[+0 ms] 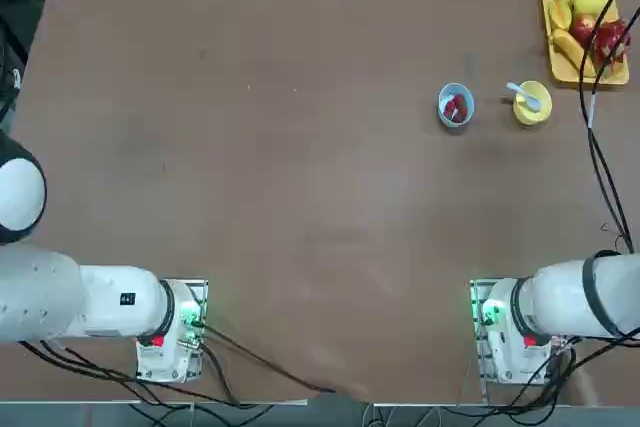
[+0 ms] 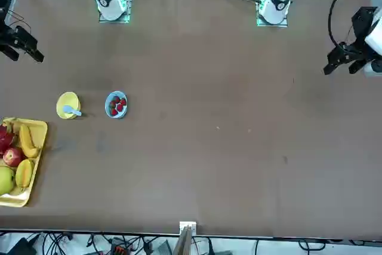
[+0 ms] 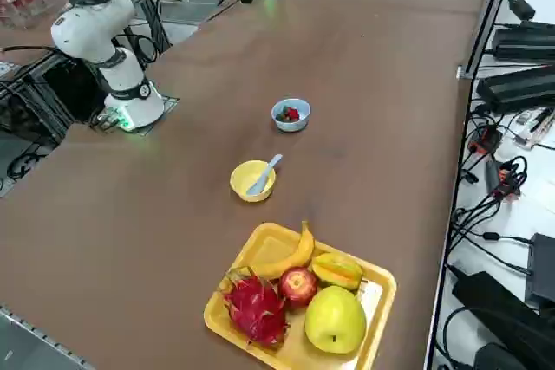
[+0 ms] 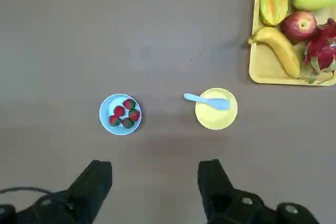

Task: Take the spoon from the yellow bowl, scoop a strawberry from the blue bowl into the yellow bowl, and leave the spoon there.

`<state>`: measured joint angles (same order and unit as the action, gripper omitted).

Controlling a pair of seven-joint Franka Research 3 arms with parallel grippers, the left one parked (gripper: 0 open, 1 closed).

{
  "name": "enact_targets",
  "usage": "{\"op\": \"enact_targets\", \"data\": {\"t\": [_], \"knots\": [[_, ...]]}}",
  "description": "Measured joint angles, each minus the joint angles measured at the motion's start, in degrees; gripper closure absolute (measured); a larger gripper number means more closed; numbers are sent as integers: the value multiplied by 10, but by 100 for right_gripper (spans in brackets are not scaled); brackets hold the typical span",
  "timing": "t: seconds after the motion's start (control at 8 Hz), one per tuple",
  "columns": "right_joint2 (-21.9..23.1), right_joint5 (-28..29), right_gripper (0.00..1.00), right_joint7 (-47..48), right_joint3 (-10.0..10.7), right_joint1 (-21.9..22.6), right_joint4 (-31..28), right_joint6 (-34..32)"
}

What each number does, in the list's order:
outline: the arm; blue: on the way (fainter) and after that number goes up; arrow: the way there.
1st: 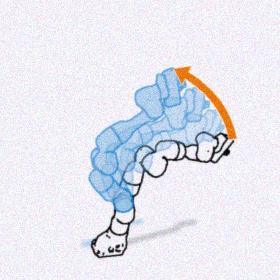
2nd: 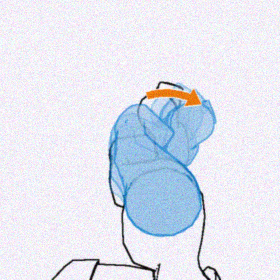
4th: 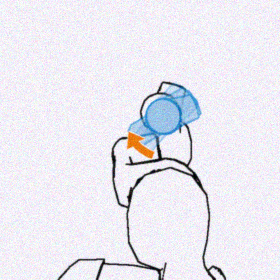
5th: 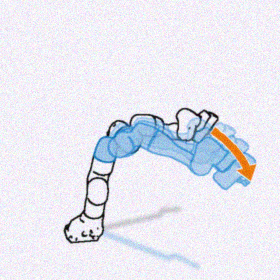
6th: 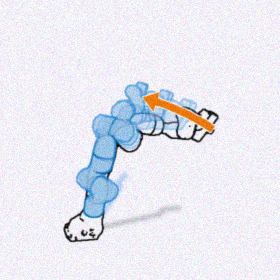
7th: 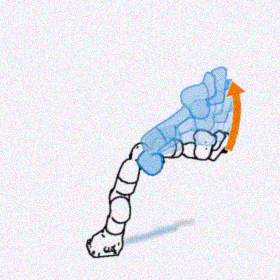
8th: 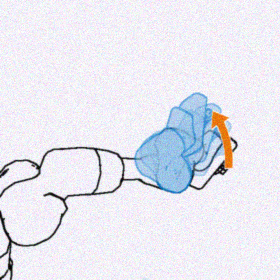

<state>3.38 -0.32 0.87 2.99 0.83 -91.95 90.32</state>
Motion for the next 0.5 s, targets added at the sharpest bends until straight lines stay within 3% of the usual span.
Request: {"op": "enact_targets", "data": {"t": [0.5], "knots": [[-2,0,0,0,-3,1,0,-2]]}}
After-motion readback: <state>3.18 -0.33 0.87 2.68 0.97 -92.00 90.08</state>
